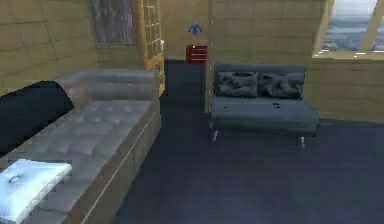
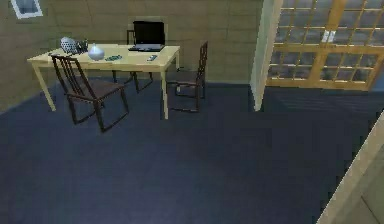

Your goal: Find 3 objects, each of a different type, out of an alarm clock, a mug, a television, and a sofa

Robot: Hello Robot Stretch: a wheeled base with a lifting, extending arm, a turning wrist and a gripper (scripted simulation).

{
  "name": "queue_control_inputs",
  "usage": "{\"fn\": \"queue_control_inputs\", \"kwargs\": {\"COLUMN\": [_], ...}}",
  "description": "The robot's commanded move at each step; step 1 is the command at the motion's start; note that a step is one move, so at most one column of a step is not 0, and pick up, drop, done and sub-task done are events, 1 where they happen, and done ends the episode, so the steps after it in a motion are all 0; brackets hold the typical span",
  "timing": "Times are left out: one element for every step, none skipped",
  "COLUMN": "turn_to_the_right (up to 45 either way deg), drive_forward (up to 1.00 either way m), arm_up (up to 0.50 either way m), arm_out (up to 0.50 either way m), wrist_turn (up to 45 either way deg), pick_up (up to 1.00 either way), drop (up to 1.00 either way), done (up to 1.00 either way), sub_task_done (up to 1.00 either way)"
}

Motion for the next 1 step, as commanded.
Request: {"fn": "queue_control_inputs", "kwargs": {"turn_to_the_right": [45.0], "drive_forward": [0.0], "arm_up": [0.0], "arm_out": [0.0], "wrist_turn": [0.0], "pick_up": [0.0], "drop": [0.0], "done": [0.0], "sub_task_done": [0.0]}}
